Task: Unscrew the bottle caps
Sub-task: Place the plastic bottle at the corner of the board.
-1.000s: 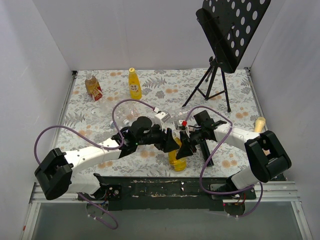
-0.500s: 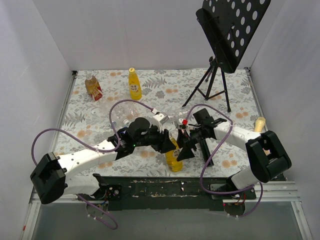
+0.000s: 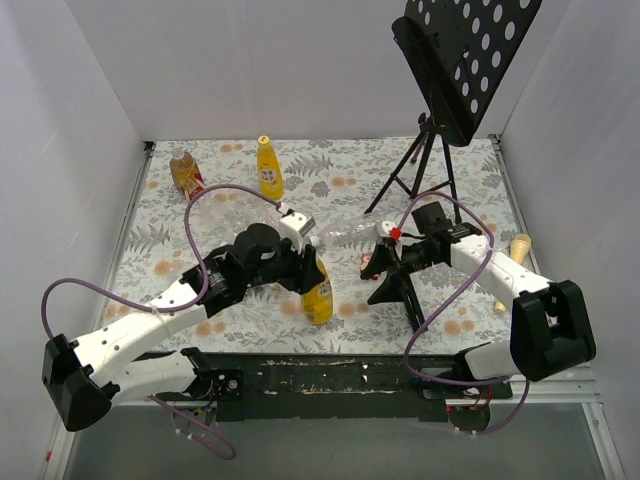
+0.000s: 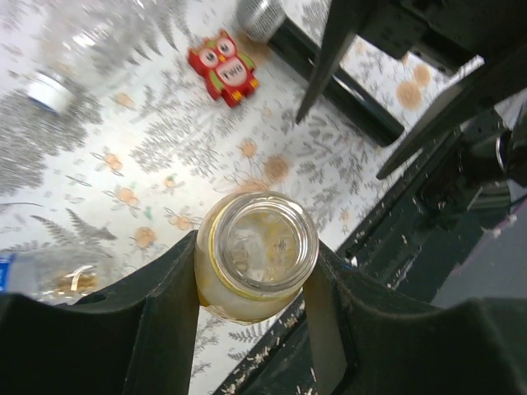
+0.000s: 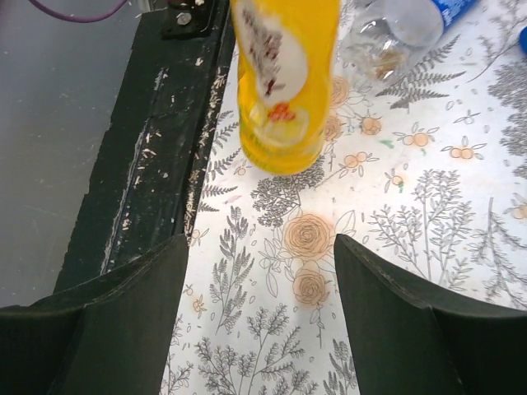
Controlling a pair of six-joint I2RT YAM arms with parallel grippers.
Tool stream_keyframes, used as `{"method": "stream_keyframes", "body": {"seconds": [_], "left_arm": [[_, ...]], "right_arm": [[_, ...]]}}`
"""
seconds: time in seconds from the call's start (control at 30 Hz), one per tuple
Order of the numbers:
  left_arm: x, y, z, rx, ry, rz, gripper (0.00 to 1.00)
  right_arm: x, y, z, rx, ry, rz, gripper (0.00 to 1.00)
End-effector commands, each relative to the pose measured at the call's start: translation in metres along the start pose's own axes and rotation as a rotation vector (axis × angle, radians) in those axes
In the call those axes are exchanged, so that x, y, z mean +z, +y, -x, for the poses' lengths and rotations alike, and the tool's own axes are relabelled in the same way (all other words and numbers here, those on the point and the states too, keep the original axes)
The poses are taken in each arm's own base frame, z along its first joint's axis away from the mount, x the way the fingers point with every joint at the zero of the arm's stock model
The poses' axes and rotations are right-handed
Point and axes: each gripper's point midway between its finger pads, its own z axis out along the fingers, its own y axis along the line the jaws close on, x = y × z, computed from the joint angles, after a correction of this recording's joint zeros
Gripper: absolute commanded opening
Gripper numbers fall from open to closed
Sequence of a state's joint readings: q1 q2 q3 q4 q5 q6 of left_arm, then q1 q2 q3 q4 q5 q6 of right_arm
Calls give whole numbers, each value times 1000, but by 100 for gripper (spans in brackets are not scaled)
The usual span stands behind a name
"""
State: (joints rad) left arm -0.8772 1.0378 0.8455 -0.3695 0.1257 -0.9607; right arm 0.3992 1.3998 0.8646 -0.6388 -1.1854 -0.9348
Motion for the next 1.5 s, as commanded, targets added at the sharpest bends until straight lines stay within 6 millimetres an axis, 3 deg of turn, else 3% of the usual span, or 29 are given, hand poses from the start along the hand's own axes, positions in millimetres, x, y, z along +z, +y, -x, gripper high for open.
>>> {"method": "stream_keyframes", "body": {"seconds": [0.0,0.13,0.43,0.6,0.77,0.97,1.13,1.23,1.47], "left_arm": [[-36,4,76,14,-200,70,5],[-49,23,101,-4,-249,149,5],[-102,117,160,-63,-399,517,4],[-128,175,176,-116,-448,676,4],[-160,245,171,-193,-507,886,4],[-193,299,169,-245,-603,1024,4],[-229,356,159,-266,-675,1188,5],[-229,387,141,-311,-655,1232,6],[-229,440,138,-323,-662,1277,6]], "right_arm": [[-9,1,13,-65,-20,-37,78],[-9,0,13,-68,-20,-47,77],[-10,1,14,-76,-19,-59,77],[-10,2,14,-72,-25,-53,77],[-10,3,15,-72,-29,-50,77],[-9,5,16,-54,-42,-35,77],[-8,6,17,-53,-50,-27,77],[-8,7,17,-49,-52,-25,77],[-7,7,16,-39,-57,-15,77]]}}
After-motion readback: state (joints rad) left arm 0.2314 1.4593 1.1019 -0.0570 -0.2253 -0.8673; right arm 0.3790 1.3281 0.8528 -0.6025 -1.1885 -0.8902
